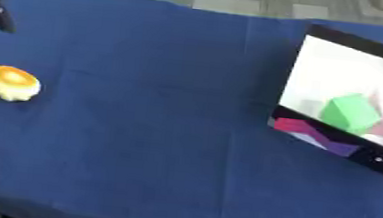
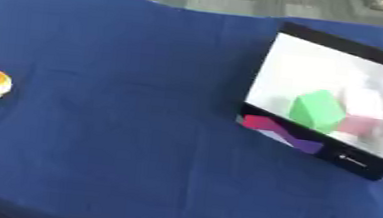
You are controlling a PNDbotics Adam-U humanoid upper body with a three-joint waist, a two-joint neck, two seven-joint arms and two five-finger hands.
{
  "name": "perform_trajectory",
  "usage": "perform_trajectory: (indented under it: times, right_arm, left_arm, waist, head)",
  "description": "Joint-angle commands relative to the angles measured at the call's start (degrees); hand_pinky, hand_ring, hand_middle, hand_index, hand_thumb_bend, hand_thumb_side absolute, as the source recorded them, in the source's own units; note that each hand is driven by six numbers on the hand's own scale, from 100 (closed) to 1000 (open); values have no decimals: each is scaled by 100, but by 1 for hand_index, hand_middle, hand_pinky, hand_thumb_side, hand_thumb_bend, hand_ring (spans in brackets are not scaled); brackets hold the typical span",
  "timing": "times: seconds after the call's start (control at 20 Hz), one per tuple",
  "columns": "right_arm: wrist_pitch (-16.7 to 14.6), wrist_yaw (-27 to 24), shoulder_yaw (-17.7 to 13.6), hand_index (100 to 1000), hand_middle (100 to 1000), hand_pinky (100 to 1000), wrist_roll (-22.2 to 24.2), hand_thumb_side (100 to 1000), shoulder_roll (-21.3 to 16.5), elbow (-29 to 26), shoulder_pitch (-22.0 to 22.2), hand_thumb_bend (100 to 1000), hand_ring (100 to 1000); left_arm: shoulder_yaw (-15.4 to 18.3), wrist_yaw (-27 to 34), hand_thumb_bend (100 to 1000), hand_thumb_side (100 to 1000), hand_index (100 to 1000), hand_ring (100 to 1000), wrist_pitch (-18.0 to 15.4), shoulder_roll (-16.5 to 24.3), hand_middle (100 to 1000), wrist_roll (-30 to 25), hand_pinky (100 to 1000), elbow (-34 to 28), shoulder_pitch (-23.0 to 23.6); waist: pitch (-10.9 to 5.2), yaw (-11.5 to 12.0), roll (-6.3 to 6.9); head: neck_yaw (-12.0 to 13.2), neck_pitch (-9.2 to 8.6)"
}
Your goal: Pick up the objects with one hand, pass them to the other hand, and then place them into the box on the other side of the table.
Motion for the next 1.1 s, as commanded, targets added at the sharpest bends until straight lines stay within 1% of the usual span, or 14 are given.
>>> perform_trajectory:
  times: [0.05,0.45,0.7,0.9,1.0,1.1]
  right_arm:
    - [11,76,-41,924,707,854,10,194,-101,-90,-16,441,845]
    - [8,199,-12,923,707,854,46,197,-21,-90,-15,441,845]
    - [26,296,3,923,707,855,68,199,51,-90,-4,442,845]
    - [19,362,9,923,707,856,81,200,92,-90,-3,443,846]
    - [24,392,10,923,707,856,85,201,115,-90,3,443,846]
    - [30,425,17,922,707,856,95,210,141,-90,2,417,846]
  left_arm:
    - [93,-321,937,125,756,827,-80,98,725,82,793,140,-103]
    - [33,-1310,947,123,760,838,-461,-30,733,458,785,572,-86]
    - [39,-1552,937,107,749,840,-605,-76,731,513,783,801,-67]
    - [64,-1740,961,136,750,840,-661,-111,731,540,783,1043,-17]
    - [97,-1766,960,137,751,835,-708,-127,726,659,777,1145,25]
    - [134,-1831,958,136,754,834,-735,-143,725,892,774,1250,89]
  waist:
    - [-105,-6,14]
    - [-66,-57,-26]
    - [-31,-62,-47]
    - [-1,-79,-65]
    - [12,-82,-70]
    - [27,-89,-82]
  head:
    - [36,-54]
    - [96,-93]
    - [98,-128]
    - [131,-154]
    - [139,-163]
    - [145,-175]
